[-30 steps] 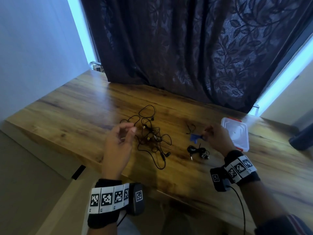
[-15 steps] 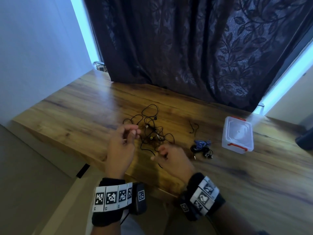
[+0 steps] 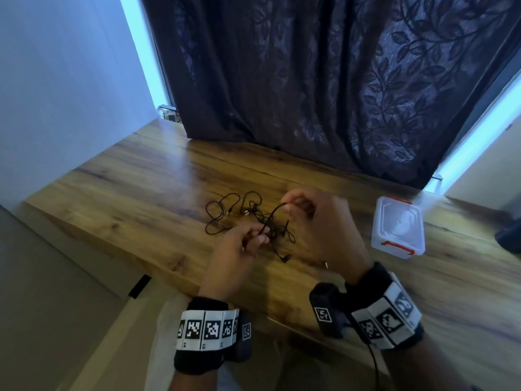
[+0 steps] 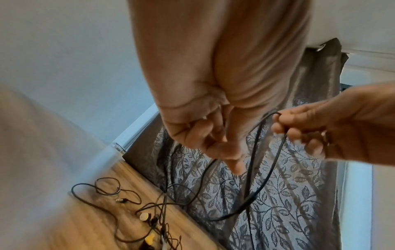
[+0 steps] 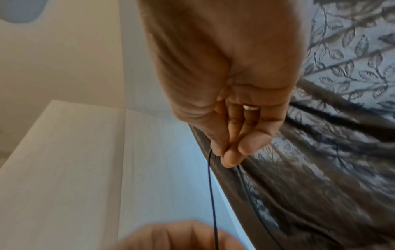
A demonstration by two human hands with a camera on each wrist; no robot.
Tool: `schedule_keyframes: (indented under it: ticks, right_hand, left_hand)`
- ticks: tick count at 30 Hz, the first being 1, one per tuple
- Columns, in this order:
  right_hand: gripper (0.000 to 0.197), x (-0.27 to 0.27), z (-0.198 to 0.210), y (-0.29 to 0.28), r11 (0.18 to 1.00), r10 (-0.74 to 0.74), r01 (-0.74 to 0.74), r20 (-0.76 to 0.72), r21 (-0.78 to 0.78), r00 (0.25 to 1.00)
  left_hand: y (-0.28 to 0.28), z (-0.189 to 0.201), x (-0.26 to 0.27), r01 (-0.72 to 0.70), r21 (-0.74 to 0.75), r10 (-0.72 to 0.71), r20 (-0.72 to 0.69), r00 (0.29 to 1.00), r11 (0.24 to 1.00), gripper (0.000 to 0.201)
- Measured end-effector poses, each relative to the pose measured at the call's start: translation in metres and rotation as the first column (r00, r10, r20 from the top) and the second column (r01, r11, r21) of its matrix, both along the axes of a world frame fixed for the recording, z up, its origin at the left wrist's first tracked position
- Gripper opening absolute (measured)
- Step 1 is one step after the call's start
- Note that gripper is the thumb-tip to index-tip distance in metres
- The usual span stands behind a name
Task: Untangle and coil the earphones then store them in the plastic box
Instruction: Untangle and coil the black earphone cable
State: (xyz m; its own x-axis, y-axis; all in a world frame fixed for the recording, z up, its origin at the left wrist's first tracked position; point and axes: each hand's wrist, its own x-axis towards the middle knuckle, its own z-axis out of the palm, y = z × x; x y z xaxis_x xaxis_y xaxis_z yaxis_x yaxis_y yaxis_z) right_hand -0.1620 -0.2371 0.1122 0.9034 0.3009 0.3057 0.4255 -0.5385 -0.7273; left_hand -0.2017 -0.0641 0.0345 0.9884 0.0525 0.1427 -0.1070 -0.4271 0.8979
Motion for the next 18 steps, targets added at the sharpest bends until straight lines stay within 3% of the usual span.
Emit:
schedule_keyframes:
  ticks: [6, 12, 14, 16, 18]
  right_hand:
    - [0.011, -0.003, 0.028, -0.012, 0.974, -0.107, 0.075, 0.145, 0.215, 0.984]
    - [0.006, -0.004, 0.026, -0.021, 0.907, -0.247, 0.159, 0.187, 0.389, 0.951]
    - [0.007, 0.000, 0.015, -0.023, 0.943, -0.203, 0.160, 0.126, 0.292, 0.971]
    - [0.011, 0.005, -0.003, -0.023, 0.989, -0.134, 0.133, 0.009, 0.058, 0.991]
    - [0.019, 0.009, -0.020, -0.025, 0.977, -0.072, 0.036, -0.164, -0.210, 0.984]
  left_hand:
    - [0.005, -0.016, 0.004, -0.127, -0.009, 0.126, -0.013, 0.992, 0.992, 0.016]
    - [0.018, -0.033, 0.006, -0.202, 0.013, 0.202, -0.052, 0.978, 0.979, 0.014]
    - [0.021, -0.022, 0.004, -0.216, -0.026, 0.216, -0.022, 0.976, 0.976, 0.014]
    - [0.022, -0.007, 0.001, -0.230, -0.053, 0.232, 0.035, 0.972, 0.972, 0.016]
    - [0.020, 0.011, -0.005, -0.242, -0.131, 0.256, 0.104, 0.961, 0.961, 0.017]
